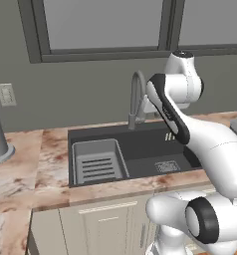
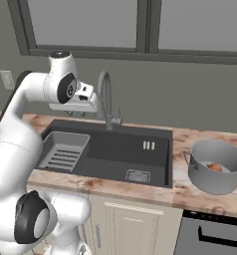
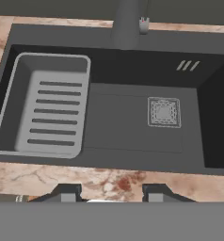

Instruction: Dump the onion from the pot into the sink. Then turn on the water and wash the onion. Then turn off the water and put the onion back in the pot.

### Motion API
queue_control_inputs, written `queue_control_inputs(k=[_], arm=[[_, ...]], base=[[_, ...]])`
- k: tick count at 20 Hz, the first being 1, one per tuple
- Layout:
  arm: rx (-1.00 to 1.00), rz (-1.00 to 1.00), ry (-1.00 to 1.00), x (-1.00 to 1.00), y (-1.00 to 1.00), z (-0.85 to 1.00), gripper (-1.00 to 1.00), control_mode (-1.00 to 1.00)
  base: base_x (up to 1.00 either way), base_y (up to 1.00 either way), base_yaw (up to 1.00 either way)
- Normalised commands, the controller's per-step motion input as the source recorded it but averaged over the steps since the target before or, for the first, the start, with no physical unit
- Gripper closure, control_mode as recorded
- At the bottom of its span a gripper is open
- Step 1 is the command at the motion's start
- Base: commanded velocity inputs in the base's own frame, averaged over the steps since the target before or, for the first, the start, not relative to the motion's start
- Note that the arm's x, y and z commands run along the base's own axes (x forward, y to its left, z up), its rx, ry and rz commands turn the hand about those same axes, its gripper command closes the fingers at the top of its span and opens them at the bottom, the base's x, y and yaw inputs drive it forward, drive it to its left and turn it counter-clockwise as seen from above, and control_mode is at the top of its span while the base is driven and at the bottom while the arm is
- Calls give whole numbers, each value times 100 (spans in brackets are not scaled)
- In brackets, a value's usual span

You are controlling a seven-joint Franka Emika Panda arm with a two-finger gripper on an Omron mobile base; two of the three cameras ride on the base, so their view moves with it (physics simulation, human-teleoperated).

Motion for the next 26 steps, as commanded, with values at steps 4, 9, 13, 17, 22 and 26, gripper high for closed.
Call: queue_control_inputs(k=[4,9,13,17,22,26], arm=[[0,0,0,0,0,0,-100,100],[0,0,0,0,0,0,-100,100],[0,0,0,0,0,0,-100,100],[0,0,0,0,0,0,-100,100],[0,0,0,0,0,0,-100,100],[0,0,0,0,0,0,-100,100]], base=[[0,0,0],[-52,-1,0],[-83,-26,-2],[-49,-47,-3],[-1,-68,-2],[16,-54,0]])
